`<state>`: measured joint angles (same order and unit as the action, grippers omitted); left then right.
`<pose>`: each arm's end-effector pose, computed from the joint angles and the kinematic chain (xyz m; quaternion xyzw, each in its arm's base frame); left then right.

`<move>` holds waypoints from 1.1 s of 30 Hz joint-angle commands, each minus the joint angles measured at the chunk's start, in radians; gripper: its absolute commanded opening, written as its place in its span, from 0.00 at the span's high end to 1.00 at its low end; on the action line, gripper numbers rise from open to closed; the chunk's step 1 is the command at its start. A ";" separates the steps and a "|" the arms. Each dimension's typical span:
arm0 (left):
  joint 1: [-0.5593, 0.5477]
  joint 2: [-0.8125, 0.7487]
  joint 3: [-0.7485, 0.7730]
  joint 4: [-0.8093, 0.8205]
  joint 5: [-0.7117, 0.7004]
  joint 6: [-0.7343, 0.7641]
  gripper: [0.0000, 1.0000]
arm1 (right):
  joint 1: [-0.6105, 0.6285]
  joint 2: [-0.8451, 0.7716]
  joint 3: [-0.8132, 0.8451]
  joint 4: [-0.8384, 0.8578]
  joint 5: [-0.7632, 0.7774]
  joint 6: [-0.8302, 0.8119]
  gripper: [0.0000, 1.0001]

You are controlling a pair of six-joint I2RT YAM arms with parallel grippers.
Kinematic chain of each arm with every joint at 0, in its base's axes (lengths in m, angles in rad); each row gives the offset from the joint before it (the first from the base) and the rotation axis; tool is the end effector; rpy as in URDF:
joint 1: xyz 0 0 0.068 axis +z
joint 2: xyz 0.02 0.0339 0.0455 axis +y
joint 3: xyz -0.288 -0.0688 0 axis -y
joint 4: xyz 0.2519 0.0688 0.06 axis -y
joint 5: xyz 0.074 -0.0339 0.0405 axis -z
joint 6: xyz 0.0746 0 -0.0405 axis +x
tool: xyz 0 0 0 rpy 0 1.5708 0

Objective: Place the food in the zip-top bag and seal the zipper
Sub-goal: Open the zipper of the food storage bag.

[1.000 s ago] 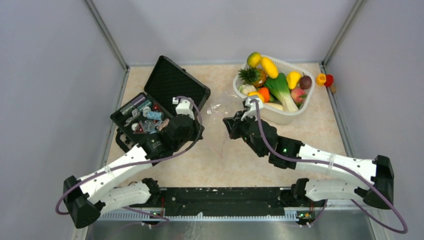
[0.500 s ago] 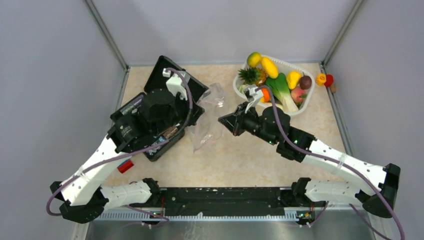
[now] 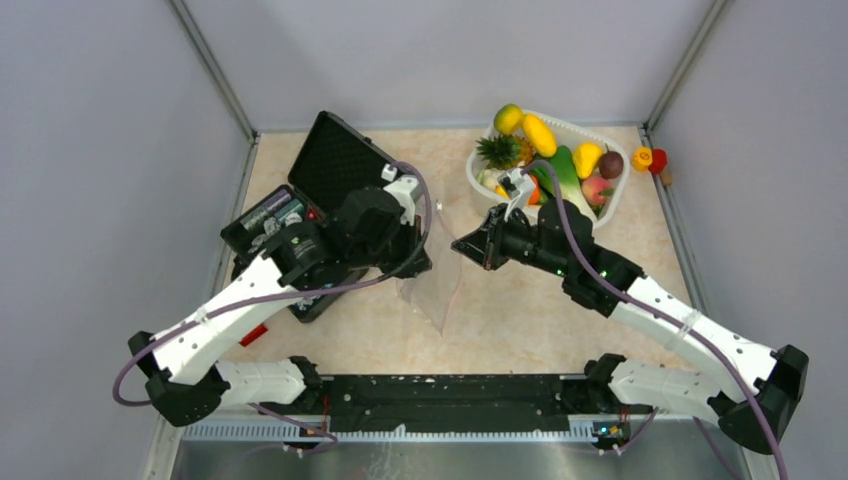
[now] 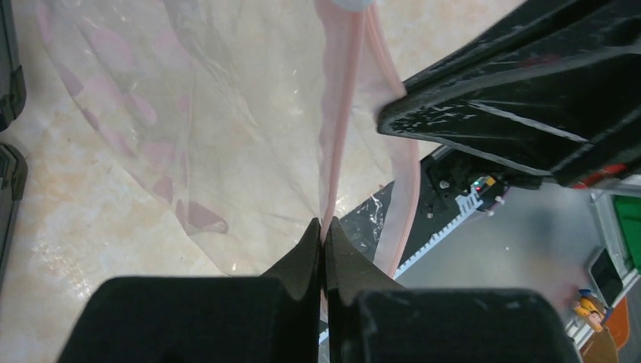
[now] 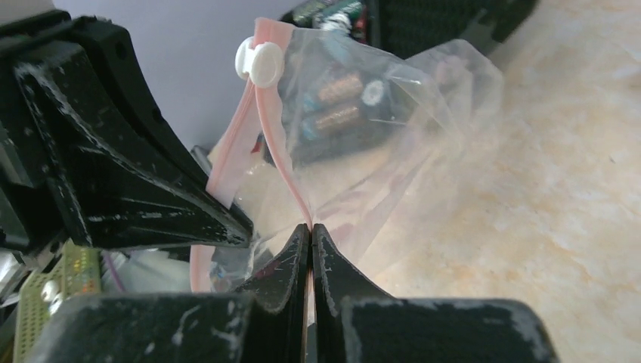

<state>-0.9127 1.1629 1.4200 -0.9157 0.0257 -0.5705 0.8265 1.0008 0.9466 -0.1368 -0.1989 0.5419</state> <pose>0.1524 -0.2002 0.4090 0.1584 0.8836 -0.3060 0.3170 0.1679 0.2040 0.3743 -0.1714 0.7508 0.4596 0.4424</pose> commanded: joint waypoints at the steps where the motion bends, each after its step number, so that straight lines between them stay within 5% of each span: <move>1: -0.005 0.040 -0.064 0.119 -0.080 -0.042 1.00 | -0.007 -0.017 0.012 -0.136 0.168 -0.028 1.00; 6: -0.005 0.121 -0.049 0.189 -0.190 -0.041 1.00 | -0.006 0.011 0.012 -0.196 0.282 -0.039 0.91; 14: -0.003 0.228 -0.043 0.303 -0.194 -0.058 1.00 | 0.013 -0.022 -0.054 -0.159 0.352 0.012 0.50; 21: -0.002 0.254 -0.040 0.349 -0.186 -0.059 1.00 | 0.031 -0.025 -0.137 -0.066 0.365 0.053 0.48; 25: -0.001 0.269 -0.043 0.353 -0.170 -0.057 1.00 | 0.042 -0.020 -0.196 0.077 0.367 0.107 0.51; 29: -0.001 0.271 -0.047 0.348 -0.166 -0.054 1.00 | 0.054 0.010 -0.209 0.098 0.473 0.124 0.74; 31: 0.000 0.262 -0.055 0.347 -0.164 -0.040 1.00 | 0.054 0.014 -0.218 0.093 0.505 0.128 0.95; 33: -0.001 0.251 -0.067 0.345 -0.174 -0.033 0.94 | 0.054 -0.008 -0.232 0.109 0.513 0.136 1.00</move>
<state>-0.9142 1.4338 1.3556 -0.6136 -0.1459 -0.6239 0.8745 1.0092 0.7383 -0.1104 0.2317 0.6502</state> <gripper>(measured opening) 0.002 0.041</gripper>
